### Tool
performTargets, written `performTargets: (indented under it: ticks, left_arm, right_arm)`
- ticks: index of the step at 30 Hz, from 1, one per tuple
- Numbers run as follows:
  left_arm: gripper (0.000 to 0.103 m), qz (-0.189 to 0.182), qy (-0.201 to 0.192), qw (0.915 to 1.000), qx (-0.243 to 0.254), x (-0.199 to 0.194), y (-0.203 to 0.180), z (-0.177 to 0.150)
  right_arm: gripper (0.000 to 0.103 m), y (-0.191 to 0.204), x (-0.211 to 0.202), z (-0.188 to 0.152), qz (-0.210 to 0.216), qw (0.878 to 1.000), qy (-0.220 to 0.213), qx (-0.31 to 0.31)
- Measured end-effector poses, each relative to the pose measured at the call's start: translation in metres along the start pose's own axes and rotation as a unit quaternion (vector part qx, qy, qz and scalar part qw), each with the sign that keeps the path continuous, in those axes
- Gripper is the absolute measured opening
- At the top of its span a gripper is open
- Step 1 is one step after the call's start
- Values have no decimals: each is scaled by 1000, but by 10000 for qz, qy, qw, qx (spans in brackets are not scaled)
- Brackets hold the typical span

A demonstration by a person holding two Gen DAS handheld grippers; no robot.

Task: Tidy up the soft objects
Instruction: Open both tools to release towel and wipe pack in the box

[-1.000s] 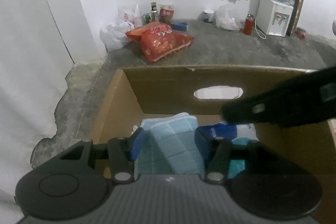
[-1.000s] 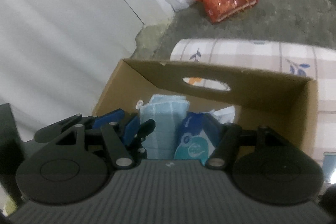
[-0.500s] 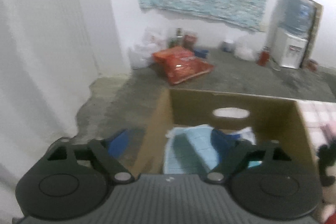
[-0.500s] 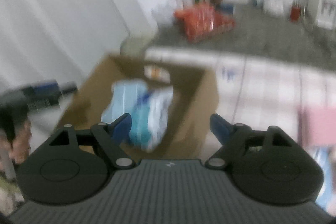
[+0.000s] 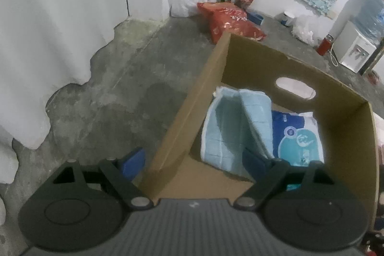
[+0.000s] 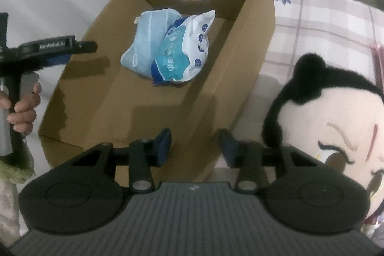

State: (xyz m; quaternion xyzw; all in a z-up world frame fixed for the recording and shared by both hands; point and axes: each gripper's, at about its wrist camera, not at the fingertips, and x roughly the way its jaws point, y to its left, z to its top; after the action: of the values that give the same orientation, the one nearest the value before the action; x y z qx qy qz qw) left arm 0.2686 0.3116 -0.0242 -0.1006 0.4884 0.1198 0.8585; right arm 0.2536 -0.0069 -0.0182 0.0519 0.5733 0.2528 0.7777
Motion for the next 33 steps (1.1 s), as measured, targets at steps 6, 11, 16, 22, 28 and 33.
performTargets:
  ticks: [6, 11, 16, 22, 28, 33]
  left_arm:
    - [89, -153, 290, 9995, -19, 5, 3, -7]
    - [89, -279, 397, 9987, 147, -1, -2, -19]
    - [89, -531, 491, 9972, 185, -13, -6, -38]
    - [89, -543, 434, 9972, 266, -30, -9, -62]
    - [89, -385, -155, 9975, 569, -56, -19, -69]
    - [90, -312, -729, 9919, 990, -88, -43, -74]
  right_arm:
    - [36, 6, 1, -1, -56, 9999, -29, -128]
    - [35, 5, 1, -1, -137, 9998, -34, -119]
    - [34, 2, -8, -7, -167, 9999, -17, 23]
    - [34, 2, -21, -19, -173, 9997, -17, 166]
    - [36, 5, -23, -14, -91, 9995, -194, 214]
    - [43, 0, -50, -29, 139, 9971, -732, 166]
